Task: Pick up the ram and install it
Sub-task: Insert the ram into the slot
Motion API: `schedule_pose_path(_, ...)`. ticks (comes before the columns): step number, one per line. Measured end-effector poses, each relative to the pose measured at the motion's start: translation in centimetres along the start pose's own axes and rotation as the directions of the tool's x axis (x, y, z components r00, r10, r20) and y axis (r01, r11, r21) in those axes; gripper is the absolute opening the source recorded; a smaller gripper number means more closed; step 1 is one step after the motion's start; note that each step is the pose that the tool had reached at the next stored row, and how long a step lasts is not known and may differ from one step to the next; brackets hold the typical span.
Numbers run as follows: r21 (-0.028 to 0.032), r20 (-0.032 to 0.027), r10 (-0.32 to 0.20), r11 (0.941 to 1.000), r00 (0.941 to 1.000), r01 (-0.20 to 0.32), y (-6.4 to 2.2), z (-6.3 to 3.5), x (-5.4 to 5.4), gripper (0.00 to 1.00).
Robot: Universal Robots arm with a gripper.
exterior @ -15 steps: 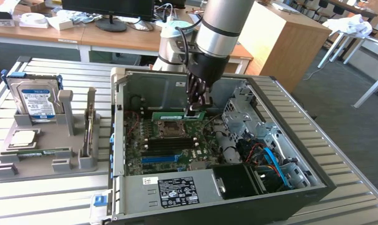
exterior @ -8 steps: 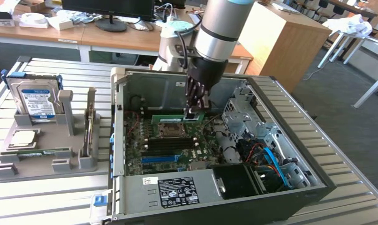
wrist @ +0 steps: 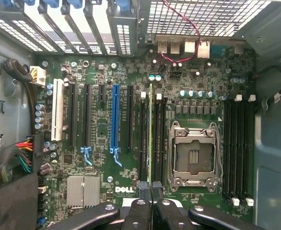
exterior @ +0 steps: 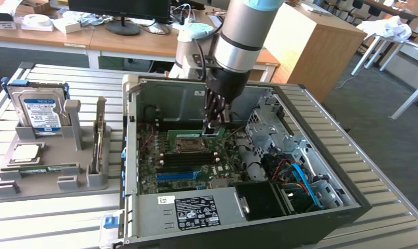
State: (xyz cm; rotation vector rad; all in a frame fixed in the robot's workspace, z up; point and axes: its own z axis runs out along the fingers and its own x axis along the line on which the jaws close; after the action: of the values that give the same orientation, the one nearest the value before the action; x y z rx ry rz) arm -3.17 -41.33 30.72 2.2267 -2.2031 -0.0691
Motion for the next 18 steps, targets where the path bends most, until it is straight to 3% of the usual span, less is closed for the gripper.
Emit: schedule_pose_path(18, 0.0, 0.0, 0.0, 1.0, 1.0, 0.0, -0.07, 1.74, 0.0, 0.11)
